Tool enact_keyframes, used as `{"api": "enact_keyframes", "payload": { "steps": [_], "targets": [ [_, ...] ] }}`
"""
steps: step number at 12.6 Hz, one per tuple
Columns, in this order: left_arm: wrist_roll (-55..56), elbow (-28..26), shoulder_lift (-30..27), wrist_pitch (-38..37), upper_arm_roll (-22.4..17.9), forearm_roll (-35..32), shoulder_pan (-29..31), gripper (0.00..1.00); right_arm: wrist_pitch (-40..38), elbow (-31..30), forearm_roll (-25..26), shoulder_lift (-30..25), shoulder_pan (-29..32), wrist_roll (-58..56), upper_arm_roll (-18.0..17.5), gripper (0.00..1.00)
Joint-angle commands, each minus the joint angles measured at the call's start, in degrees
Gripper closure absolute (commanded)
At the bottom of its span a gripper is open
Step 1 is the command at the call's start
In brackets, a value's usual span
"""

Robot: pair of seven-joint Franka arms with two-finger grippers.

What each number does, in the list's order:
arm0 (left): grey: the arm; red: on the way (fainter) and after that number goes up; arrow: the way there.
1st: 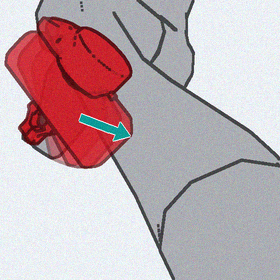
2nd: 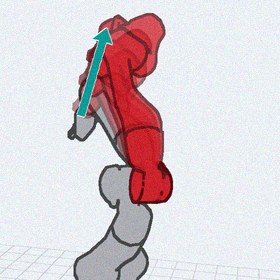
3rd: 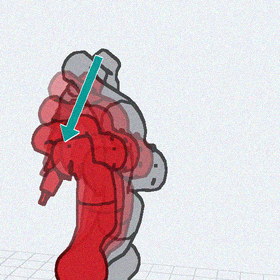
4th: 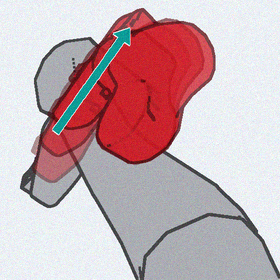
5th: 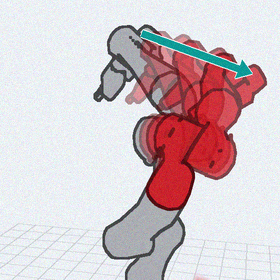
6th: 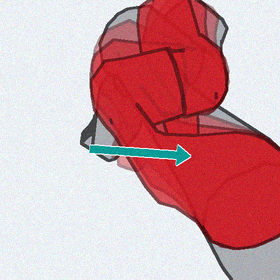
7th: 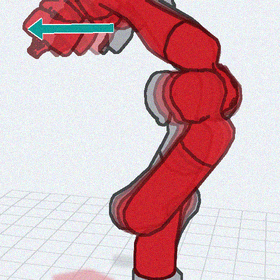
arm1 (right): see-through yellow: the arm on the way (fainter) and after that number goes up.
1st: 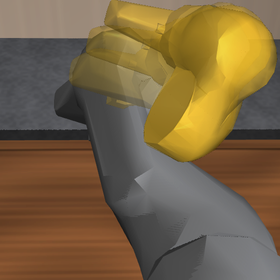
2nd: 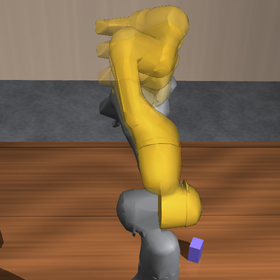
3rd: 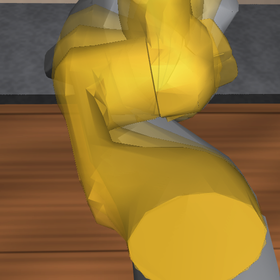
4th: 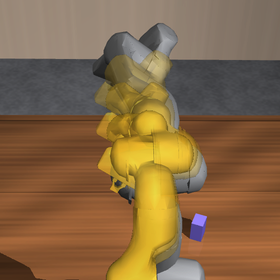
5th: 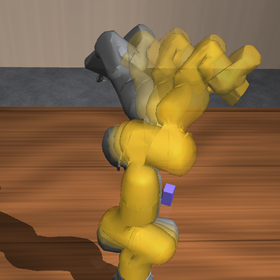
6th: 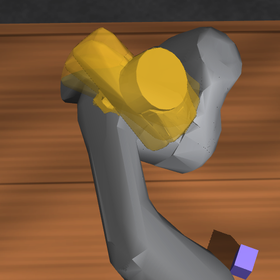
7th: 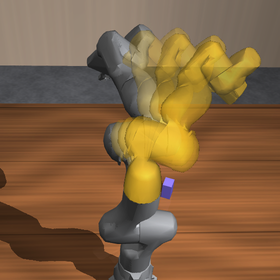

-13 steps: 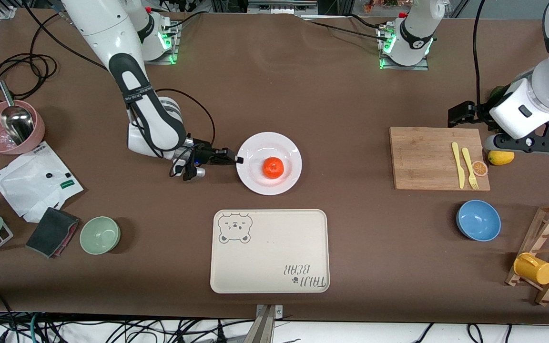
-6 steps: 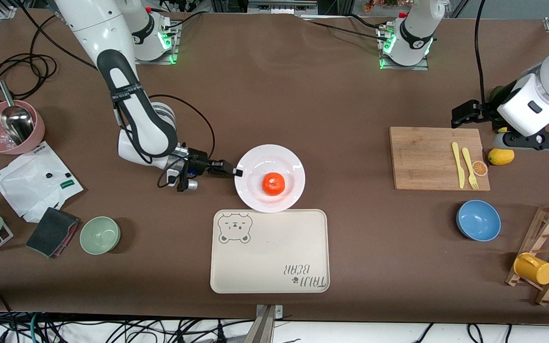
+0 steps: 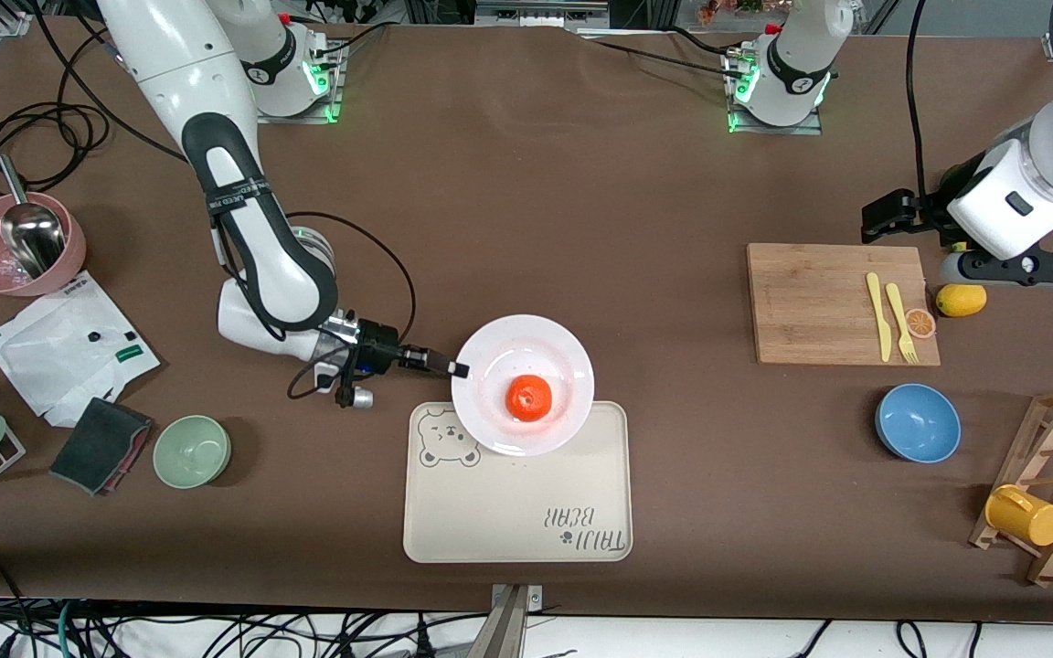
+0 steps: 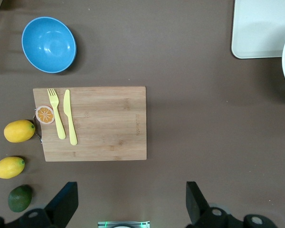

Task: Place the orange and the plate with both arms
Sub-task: 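Slide the plate with the right gripper onto the bear tray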

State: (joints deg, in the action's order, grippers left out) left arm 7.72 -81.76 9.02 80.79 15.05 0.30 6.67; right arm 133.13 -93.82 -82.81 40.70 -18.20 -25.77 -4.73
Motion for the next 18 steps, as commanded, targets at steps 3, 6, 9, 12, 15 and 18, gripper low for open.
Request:
{"api": "enact_keyframes", "payload": {
  "steps": [3,6,9,12,15,18],
  "targets": [
    [0.54,1.87,0.64,-1.42,-0.11,-1.00,-0.34,0.00,0.36,14.52,2.21,10.09,-0.08,4.94,-0.19,1.00],
    [0.54,1.86,0.64,-1.42,-0.11,-0.91,-0.34,0.00,3.53,19.71,2.39,14.74,-0.78,4.94,-0.19,1.00],
    [0.54,1.86,0.64,-1.51,-0.20,-0.91,-0.25,0.00,4.06,25.43,2.39,18.97,-1.66,4.94,0.69,1.00],
    [0.54,1.86,0.56,-2.47,-0.28,-0.91,-0.25,0.00,5.47,26.06,2.39,20.12,-1.84,4.77,0.69,1.00],
    [0.54,1.86,0.56,-2.92,-0.28,-0.91,-0.25,0.00,6.08,26.14,2.57,21.35,-2.36,4.07,0.69,1.00],
    [0.37,1.86,0.56,-3.18,-0.28,-0.91,-0.25,0.00,6.52,26.32,2.57,21.35,-2.36,4.07,0.69,1.00]
  ]
}}
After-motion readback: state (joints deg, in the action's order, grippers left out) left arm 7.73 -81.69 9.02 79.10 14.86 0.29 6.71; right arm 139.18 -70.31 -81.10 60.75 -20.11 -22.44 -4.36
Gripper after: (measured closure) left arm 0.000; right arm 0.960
